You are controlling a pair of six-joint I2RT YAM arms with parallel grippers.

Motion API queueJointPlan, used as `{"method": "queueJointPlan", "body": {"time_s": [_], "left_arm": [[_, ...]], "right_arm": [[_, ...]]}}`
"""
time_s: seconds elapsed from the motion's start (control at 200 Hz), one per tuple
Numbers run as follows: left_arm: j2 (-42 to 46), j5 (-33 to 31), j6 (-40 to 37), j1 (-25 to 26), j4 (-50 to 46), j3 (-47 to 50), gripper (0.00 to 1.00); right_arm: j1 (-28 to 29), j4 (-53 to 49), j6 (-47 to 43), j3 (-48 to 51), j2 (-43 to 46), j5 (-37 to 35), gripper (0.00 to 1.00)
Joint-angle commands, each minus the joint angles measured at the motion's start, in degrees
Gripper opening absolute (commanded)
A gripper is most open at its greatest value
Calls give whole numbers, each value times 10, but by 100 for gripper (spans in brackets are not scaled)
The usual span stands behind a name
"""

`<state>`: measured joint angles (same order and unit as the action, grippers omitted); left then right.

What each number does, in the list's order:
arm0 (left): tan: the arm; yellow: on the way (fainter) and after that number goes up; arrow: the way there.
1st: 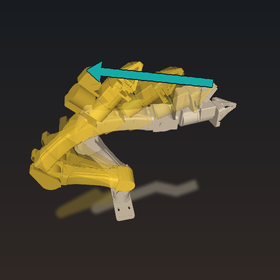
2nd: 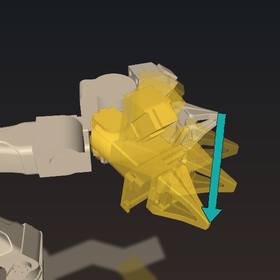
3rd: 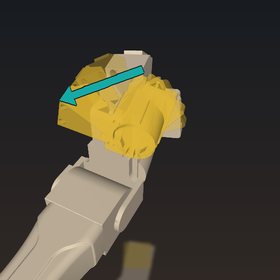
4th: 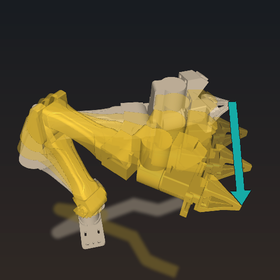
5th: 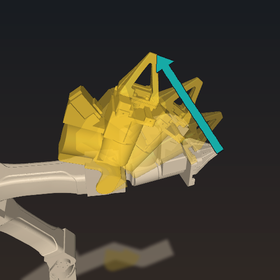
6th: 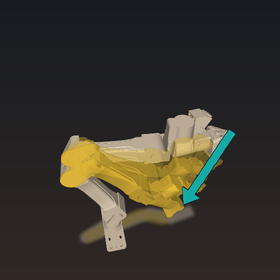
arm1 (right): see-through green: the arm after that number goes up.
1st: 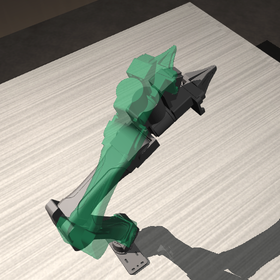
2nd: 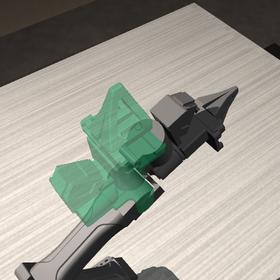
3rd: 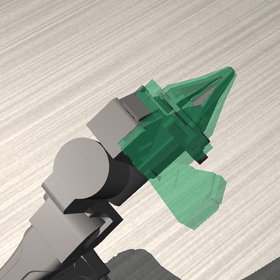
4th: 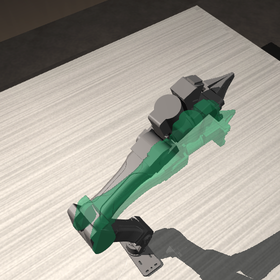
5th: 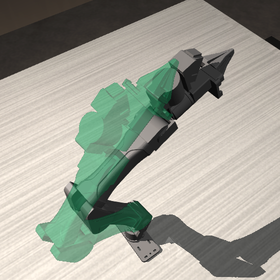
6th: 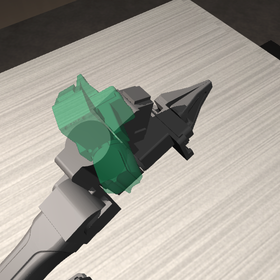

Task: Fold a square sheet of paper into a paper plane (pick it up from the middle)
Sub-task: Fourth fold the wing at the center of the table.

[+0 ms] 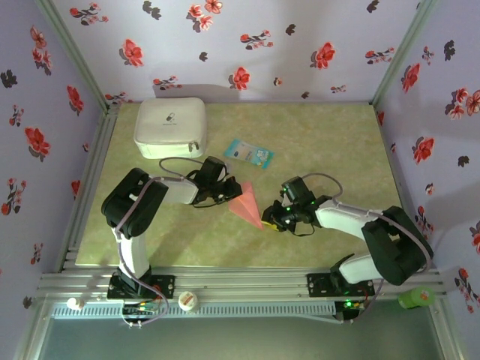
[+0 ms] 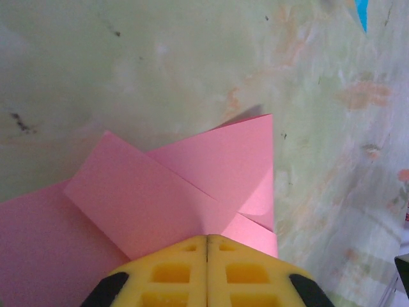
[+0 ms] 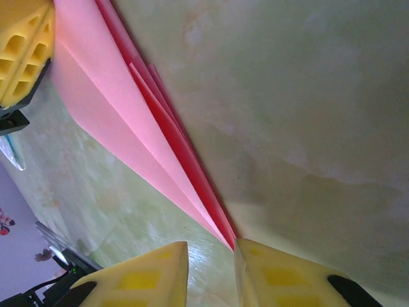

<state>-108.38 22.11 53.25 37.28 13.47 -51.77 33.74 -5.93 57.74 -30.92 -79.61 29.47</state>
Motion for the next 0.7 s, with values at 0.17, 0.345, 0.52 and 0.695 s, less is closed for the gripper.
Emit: {"method": "queueJointPlan", "body": {"time_s": [0.17, 0.345, 0.52, 0.695], "left_arm": [[-11, -15, -1, -1, -67, 15, 7], [-10, -15, -1, -2, -69, 15, 7], [-9, -15, -2, -2, -70, 18, 7], [-9, -13, -1, -2, -70, 17, 7]], "right_arm": [[-1, 20, 24, 7, 5, 19, 27], [-1, 61, 51, 18, -5, 30, 29], [-1, 45, 40, 19, -15, 27, 29], [-1, -18, -5, 10, -19, 33, 29]]}}
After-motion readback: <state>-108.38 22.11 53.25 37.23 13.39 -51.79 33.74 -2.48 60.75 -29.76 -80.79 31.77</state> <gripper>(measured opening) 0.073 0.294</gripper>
